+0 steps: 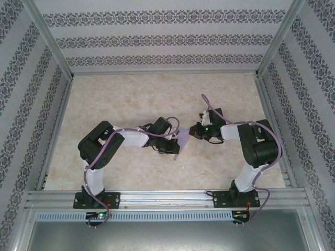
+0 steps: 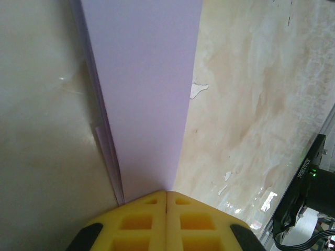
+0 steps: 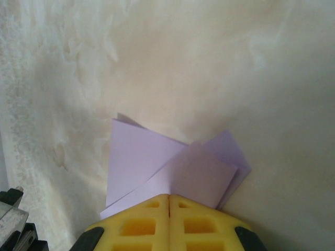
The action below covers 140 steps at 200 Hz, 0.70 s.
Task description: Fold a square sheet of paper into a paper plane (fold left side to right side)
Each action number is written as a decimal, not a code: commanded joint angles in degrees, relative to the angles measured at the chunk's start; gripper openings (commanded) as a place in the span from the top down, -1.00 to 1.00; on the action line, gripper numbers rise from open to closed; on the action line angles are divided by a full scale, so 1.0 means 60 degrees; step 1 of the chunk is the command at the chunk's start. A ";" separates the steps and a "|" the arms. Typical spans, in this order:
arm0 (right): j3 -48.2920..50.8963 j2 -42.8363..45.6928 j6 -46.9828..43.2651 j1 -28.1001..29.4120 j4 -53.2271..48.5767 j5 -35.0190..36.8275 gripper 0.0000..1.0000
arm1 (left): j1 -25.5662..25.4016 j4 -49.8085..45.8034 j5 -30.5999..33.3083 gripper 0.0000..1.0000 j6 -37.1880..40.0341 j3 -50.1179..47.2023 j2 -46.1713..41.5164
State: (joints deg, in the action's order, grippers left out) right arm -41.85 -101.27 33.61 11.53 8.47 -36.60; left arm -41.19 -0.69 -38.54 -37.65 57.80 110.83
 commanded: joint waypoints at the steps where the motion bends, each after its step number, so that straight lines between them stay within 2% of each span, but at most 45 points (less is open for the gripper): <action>1: -0.0409 -0.0440 -0.0585 -0.0541 -0.0003 0.1559 1.00 | -0.0018 -0.1983 0.1106 1.00 0.0288 -0.0452 0.0514; 65: -0.0804 -0.0946 -0.0012 -0.0993 0.0268 0.0895 1.00 | -0.0009 -0.1881 0.1154 1.00 0.0227 -0.0592 0.0426; 140: -0.1429 -0.1253 0.0302 -0.1319 0.0149 0.0696 1.00 | -0.0020 -0.1844 0.1180 1.00 0.0210 -0.0625 0.0411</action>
State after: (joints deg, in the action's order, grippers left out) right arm -47.92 -106.63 36.12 6.44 5.23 -42.81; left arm -41.19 -0.64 -38.52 -37.65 57.71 110.80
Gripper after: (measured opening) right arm 0.042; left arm 0.043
